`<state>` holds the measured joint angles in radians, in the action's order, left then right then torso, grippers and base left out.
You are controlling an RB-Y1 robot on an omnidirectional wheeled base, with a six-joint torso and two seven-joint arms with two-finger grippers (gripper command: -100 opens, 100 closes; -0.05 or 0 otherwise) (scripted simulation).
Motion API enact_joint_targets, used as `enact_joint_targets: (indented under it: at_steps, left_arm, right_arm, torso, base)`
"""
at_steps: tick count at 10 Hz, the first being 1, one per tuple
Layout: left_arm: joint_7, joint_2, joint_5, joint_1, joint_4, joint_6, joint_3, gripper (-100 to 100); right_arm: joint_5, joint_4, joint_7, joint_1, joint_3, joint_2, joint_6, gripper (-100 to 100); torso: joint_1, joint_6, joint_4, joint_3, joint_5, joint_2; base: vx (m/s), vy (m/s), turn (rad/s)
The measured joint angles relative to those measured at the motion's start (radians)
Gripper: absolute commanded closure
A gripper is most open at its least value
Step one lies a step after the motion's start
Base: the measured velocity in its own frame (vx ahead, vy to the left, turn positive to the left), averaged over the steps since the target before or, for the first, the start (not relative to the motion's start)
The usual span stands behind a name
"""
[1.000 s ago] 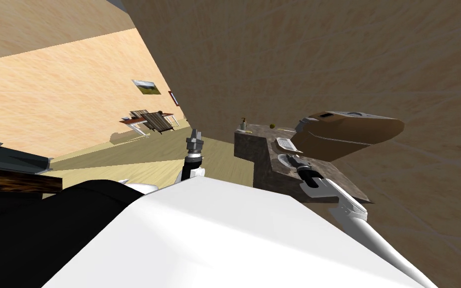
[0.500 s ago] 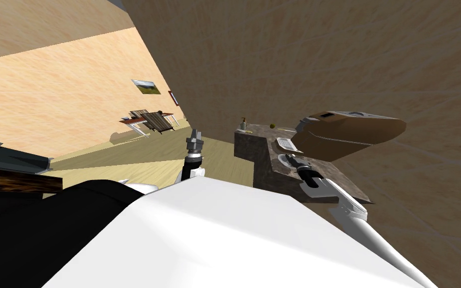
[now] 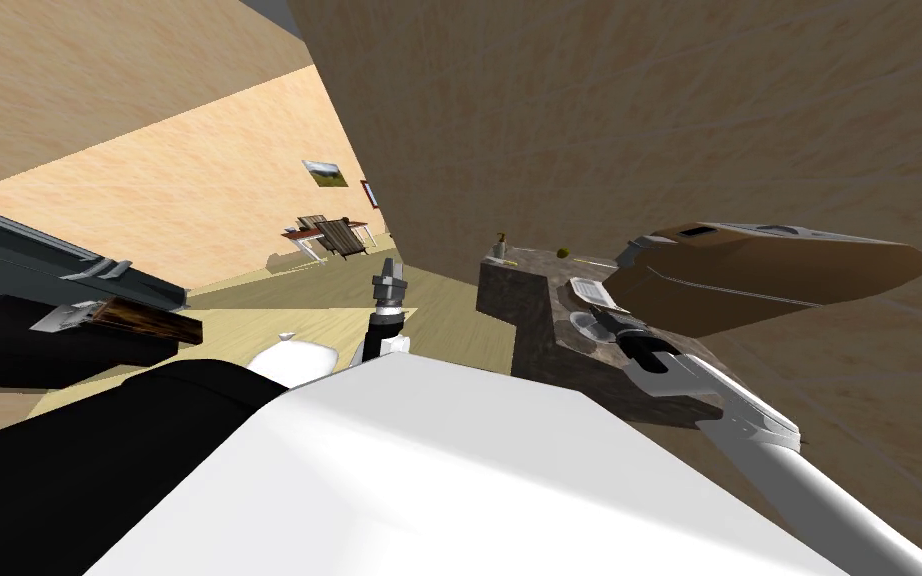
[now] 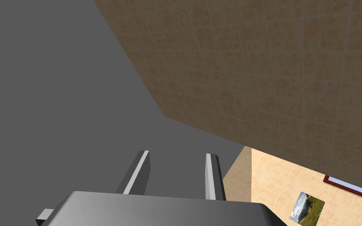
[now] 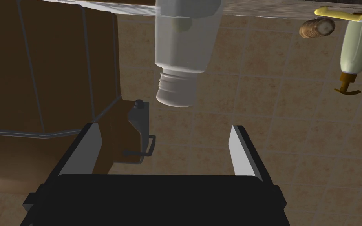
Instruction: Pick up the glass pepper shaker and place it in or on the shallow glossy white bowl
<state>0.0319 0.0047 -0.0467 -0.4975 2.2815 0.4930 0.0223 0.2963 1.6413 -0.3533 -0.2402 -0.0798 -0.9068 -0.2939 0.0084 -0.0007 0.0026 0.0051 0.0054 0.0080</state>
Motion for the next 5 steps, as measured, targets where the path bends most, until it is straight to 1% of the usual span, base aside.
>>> enact_joint_targets:
  at_steps: [1,2,3,5]
  left_arm:
    - [0.000,0.000,0.000,0.000,0.000,0.000,0.000,0]
    - [0.000,0.000,0.000,0.000,0.000,0.000,0.000,0]
    - [0.000,0.000,0.000,0.000,0.000,0.000,0.000,0]
    - [0.000,0.000,0.000,0.000,0.000,0.000,0.000,0]
  right_arm:
    - [-0.013,-0.004,0.008,-0.005,-0.009,-0.016,-0.007,-100]
    - [-0.028,-0.018,0.016,-0.003,-0.014,-0.036,-0.008,-100]
    - [-0.029,-0.020,0.017,-0.003,-0.015,-0.038,-0.008,0]
    - [-0.029,-0.020,0.017,-0.003,-0.015,-0.038,-0.008,0]
  torso:
    - [0.000,0.000,0.000,0.000,0.000,-0.001]
    - [-0.001,0.000,0.000,-0.001,0.000,-0.002]
    - [-0.002,0.001,-0.001,-0.002,-0.001,-0.003]
    - [-0.002,0.000,-0.001,-0.003,-0.001,-0.005]
  base:
    - [-0.062,0.007,0.110]
    - [-0.025,-0.001,0.022]
    - [0.000,0.000,0.000]
    - [0.000,0.000,0.000]
